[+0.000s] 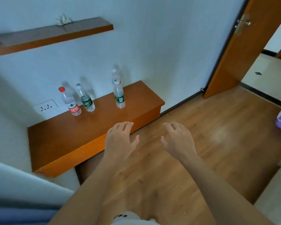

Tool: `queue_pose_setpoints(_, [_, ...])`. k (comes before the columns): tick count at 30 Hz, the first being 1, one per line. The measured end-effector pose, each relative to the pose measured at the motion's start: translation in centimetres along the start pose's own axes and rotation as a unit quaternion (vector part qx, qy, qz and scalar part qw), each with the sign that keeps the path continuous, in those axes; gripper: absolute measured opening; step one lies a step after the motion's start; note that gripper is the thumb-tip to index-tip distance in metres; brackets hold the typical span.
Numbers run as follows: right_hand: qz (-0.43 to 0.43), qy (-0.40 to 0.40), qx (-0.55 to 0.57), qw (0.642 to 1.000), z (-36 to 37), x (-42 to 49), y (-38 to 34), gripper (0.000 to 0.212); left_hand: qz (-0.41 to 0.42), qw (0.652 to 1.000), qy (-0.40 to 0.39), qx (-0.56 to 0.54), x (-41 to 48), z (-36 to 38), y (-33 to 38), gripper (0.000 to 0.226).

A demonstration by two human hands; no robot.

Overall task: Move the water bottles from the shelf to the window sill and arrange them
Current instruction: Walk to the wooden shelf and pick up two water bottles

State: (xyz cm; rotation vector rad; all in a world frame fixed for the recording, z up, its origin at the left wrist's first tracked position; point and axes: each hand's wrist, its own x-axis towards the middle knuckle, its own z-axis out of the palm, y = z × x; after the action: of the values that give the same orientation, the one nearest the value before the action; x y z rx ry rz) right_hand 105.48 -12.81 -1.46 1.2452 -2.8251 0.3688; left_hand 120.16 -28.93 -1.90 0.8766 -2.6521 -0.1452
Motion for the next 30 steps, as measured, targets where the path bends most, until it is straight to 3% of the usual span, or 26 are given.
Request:
queue_pose_setpoints(15, [-0.069, -0.001, 0.011, 0.998, 4.8, 23.9, 3.0, 0.054, -0.147, 0.988, -0.022, 0.045, 17.4, 8.4, -7.2, 0.062])
queue_pose_setpoints(22, [-0.134, -0.049, 0.012, 0.990, 7.9, 36.0, 2.9, 0.053, -0.261, 0.964, -0.053, 0.012, 24.8, 12.6, -10.0, 0.068])
queue_pose_setpoints(30, [-0.192, -0.101, 0.062, 0.974, 11.1, 44.7, 0.2, 0.052, -0.377, 0.923, -0.040, -0.066, 27.4, 15.6, -11.6, 0.090])
